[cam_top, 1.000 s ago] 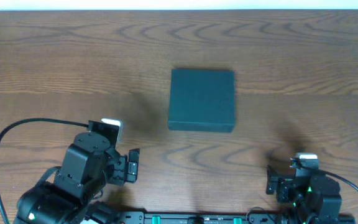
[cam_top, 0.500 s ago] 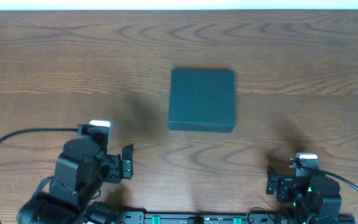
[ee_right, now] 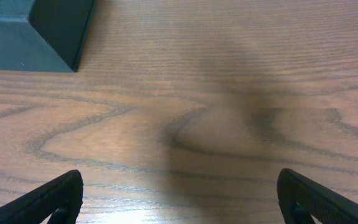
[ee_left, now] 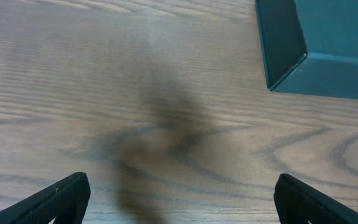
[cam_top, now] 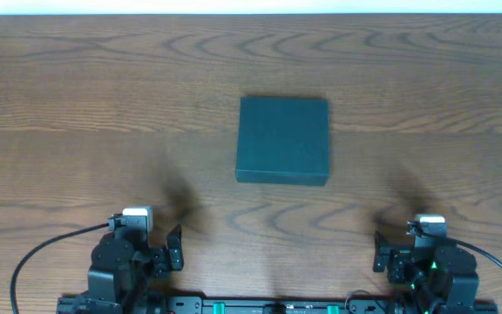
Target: Pack container
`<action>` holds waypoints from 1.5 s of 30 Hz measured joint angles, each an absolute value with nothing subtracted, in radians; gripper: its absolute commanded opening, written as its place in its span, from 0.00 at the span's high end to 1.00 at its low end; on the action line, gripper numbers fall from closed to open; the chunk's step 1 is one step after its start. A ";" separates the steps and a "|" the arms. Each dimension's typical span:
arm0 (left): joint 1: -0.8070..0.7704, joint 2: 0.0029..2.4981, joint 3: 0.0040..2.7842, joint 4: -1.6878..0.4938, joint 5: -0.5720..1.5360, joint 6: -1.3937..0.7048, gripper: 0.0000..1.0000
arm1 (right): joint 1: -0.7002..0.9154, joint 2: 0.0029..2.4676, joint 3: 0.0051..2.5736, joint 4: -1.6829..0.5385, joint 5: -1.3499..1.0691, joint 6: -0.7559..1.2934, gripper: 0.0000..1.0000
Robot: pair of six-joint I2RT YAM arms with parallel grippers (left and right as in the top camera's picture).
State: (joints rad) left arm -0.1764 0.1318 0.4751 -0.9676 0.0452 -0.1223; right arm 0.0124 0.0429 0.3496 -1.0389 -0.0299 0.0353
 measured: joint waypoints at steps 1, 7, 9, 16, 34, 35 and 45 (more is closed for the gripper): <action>-0.176 0.119 0.464 -0.968 0.046 -0.122 0.04 | 0.012 0.043 0.350 -1.039 -0.030 0.035 0.01; -0.176 0.029 0.381 -0.927 0.045 -0.107 0.04 | 0.012 0.043 0.350 -1.039 -0.030 0.035 0.01; -0.176 0.014 0.367 -0.919 0.045 -0.107 0.04 | 0.012 0.043 0.350 -1.039 -0.030 0.035 0.01; -0.176 0.011 0.366 -0.963 0.045 -0.104 0.04 | 0.012 0.043 0.350 -1.039 -0.030 0.035 0.01; -0.176 0.011 0.367 -1.028 0.023 -0.109 0.04 | 0.012 0.043 0.350 -1.039 -0.030 0.035 0.01; -0.176 0.011 0.367 -1.028 0.023 -0.109 0.04 | 0.012 0.043 0.350 -1.039 -0.030 0.035 0.01; -0.176 0.011 0.367 -1.028 0.023 -0.109 0.04 | 0.012 0.043 0.350 -1.039 -0.030 0.035 0.01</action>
State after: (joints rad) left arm -0.1764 0.0109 0.3672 -1.0275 0.0227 -0.1085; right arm 0.0124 0.0429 0.3496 -1.0389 -0.0299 0.0353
